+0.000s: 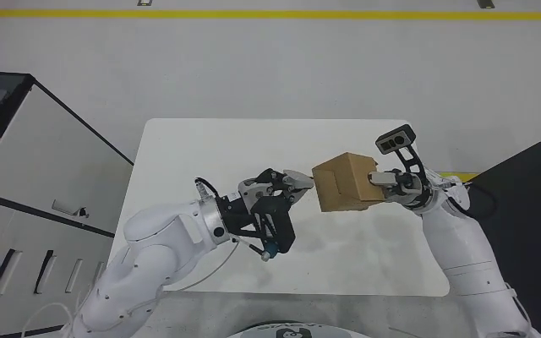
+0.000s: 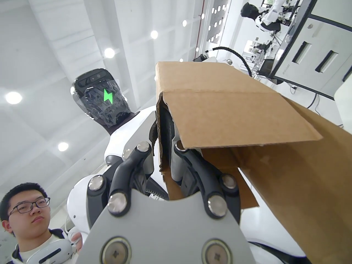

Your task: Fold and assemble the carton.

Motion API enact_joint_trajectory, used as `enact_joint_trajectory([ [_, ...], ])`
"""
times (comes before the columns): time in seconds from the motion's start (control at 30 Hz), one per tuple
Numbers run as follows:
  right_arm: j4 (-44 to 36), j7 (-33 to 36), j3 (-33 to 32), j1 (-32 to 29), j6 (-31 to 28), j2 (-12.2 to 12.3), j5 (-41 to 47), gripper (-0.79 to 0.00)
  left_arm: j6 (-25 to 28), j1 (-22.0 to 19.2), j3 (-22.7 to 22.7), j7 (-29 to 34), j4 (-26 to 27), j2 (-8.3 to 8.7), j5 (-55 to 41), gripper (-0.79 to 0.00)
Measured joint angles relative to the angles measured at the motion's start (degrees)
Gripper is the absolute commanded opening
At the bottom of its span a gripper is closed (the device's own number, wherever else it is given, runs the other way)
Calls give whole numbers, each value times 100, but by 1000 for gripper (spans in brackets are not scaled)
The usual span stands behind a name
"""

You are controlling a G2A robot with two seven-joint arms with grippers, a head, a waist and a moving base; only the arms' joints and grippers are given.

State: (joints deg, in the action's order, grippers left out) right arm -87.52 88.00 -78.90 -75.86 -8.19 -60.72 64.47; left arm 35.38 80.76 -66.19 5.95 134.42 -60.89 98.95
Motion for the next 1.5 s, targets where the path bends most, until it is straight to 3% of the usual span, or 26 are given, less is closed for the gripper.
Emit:
enact_joint_trajectory([
  [0.03, -17, 0, -6, -14, 19, 15, 39, -785, -1, 20, -50, -5, 10, 5, -28, -785],
  [0.13, -68, 0, -9, -49, 71, 62, 171, -785, 7, 93, -192, -41, 23, 20, -88, -613],
  [0.23, -93, 0, 2, -63, 78, 105, 290, -785, 22, 162, -289, -98, 23, 34, -112, -499],
  [0.27, -97, 0, 12, -63, 78, 122, 315, -785, 22, 189, -317, -120, 23, 38, -115, -422],
  [0.33, -109, 0, 34, -58, 77, 145, 333, -785, 20, 227, -353, -150, 22, 45, -113, 0],
  [0.77, -130, 0, 93, -44, 94, 192, 333, -785, 3, 551, -960, -289, -21, 110, -195, 0],
  [1.5, -130, 0, 94, -44, 94, 192, 333, -785, 1571, 1428, -3692, -948, -813, 320, -2319, 0],
])
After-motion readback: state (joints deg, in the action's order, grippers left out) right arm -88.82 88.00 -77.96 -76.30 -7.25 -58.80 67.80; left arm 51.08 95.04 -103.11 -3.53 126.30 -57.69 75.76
